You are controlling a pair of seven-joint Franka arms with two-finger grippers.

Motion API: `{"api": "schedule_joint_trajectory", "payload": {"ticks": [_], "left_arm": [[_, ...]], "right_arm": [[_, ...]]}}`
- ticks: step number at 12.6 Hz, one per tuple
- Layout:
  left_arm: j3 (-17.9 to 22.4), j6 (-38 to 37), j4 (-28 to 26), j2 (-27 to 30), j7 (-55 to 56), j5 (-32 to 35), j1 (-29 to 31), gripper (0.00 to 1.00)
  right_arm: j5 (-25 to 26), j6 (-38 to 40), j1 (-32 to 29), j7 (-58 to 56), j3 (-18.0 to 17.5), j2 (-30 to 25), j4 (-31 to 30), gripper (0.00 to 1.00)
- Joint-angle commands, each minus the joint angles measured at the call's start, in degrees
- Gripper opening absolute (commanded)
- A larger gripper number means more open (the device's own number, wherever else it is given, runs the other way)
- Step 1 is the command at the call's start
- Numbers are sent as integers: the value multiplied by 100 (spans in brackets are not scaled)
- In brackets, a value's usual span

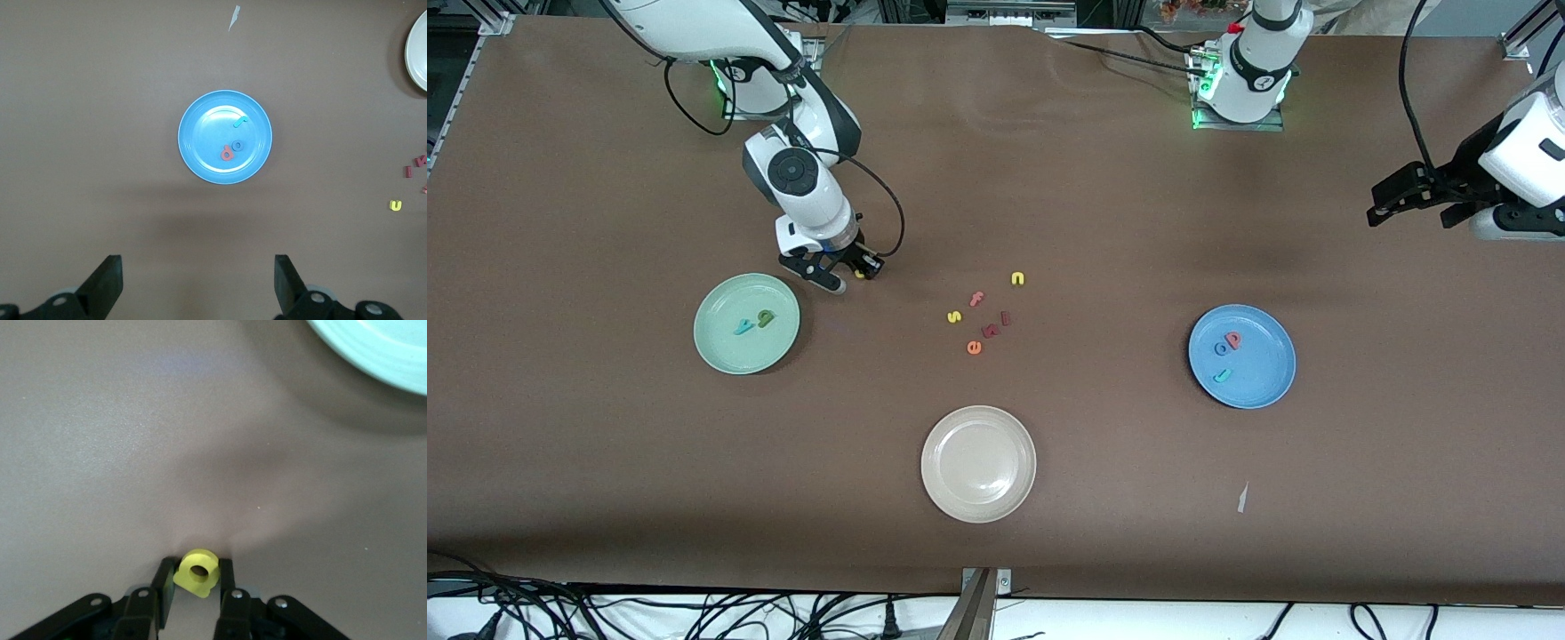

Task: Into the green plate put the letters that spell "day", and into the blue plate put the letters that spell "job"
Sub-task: 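Carry the yellow D onto the green plate and open the right gripper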

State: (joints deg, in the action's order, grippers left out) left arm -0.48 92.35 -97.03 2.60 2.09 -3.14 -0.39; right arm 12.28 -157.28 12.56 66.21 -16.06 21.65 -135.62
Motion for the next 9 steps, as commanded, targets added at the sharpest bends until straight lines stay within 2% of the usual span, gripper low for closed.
{"api": "schedule_joint_trajectory", "payload": {"ticks": [1,3,4,7,9], "left_arm": [[4,2,105,-5,-95,120,-40,100],[4,-15,105,-5,-86,120,-40,100],[4,-15,105,-5,-86,120,-40,100],[4,-24,105,-5,-95,120,-40,100],[4,-24,105,-5,-95,120,-40,100]], "right_arm": [[82,-49,27,-274,112,-169,-35,23],[73,170,-95,-643,182,-345,79,23],[55,493,-348,-1150,191,-407,289,23],[-24,2187,-877,-2793,183,-705,1176,24],[-42,2588,-1114,-3699,374,-715,1468,24]]}}
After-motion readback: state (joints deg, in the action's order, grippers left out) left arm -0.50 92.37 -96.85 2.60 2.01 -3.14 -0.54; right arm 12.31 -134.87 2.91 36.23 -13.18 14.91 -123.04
